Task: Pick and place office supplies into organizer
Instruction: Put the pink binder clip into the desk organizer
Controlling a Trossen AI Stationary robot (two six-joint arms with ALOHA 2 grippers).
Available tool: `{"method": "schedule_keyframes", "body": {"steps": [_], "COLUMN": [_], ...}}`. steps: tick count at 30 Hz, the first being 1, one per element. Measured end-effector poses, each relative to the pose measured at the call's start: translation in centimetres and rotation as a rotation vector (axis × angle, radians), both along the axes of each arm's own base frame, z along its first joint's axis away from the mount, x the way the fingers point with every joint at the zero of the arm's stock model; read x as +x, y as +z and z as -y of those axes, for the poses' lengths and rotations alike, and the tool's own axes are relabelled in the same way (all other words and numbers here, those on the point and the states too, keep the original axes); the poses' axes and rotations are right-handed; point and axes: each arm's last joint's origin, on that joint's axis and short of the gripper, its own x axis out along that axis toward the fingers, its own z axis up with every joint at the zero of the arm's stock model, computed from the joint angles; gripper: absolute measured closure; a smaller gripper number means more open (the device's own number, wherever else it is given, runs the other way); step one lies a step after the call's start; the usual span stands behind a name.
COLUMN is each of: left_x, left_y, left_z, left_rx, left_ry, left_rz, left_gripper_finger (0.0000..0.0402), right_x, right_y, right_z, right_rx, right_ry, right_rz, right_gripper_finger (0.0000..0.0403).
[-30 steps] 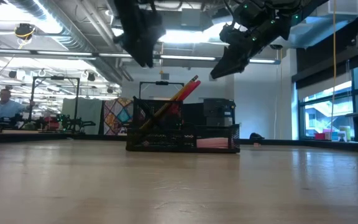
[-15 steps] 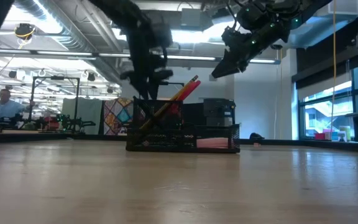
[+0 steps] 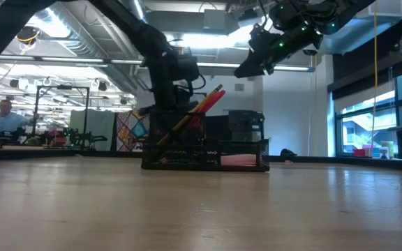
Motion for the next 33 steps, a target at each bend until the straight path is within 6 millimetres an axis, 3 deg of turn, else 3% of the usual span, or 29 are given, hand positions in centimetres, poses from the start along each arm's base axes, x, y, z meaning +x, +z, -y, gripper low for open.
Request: {"method": "schedule_keyframes", "body": {"steps": [8,12,33], "left_x": [0.9,1.6,1.9], "left_y": [-1.6,-1.5,-1.7], "left_z": [-0.3,-0.2,0.3], "left_rx": [-0.037,-0.047,-0.045], "left_ry": [0.051,0.036,0.099], "left_rz": [0.054,0.116,0.111], "left_gripper_finger": [0.0245,0.0245,0.0245], "right_x": [0.0,0.0,-0.3], "right_y": [0.7,0.7,0.7], "right_z": [0.4,0.4,0.9], "right_rx": [-0.044,-0.045,-0.047], "right_ry": [-0.010,-0.010,-0.030], "right_rz": [0.061,0.062,0.063], "right_gripper_finger": [0.0257,0.0257,0.0257]}}
